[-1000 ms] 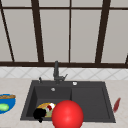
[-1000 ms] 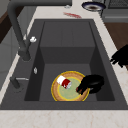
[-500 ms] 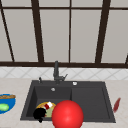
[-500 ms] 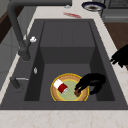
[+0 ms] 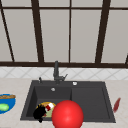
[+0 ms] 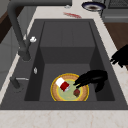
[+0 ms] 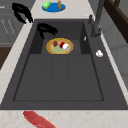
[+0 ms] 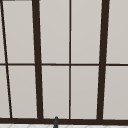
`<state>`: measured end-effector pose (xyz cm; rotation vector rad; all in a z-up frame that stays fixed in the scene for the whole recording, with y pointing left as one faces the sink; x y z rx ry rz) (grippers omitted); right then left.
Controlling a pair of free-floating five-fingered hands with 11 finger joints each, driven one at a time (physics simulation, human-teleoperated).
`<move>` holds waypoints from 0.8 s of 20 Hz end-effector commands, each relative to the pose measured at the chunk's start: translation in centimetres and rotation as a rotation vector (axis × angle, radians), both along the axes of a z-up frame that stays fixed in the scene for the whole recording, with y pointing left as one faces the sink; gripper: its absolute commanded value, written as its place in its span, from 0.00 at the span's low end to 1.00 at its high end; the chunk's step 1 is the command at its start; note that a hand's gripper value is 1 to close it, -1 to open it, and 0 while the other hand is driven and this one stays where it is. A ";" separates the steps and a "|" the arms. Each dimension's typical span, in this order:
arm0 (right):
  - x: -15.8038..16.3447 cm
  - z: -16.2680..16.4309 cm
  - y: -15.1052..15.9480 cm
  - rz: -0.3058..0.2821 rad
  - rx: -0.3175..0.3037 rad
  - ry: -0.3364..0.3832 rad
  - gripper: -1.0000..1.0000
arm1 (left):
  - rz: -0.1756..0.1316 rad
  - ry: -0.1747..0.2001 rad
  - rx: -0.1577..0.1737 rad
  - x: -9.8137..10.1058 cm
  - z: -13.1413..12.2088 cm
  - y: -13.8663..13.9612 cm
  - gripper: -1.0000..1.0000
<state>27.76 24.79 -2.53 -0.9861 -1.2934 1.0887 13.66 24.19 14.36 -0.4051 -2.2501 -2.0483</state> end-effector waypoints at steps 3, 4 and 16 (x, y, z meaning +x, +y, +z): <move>0.0 2.4 -0.4 0.003 0.037 0.078 0.00 | 0.000 0.000 0.000 0.0 0.0 0.0 0.50; 0.0 2.7 -0.4 0.005 0.043 0.085 0.00 | 0.000 0.000 0.000 0.0 0.0 0.0 0.50; 0.3 5.1 -1.6 0.029 0.105 0.212 0.00 | 0.000 0.000 0.000 0.0 0.0 0.0 0.50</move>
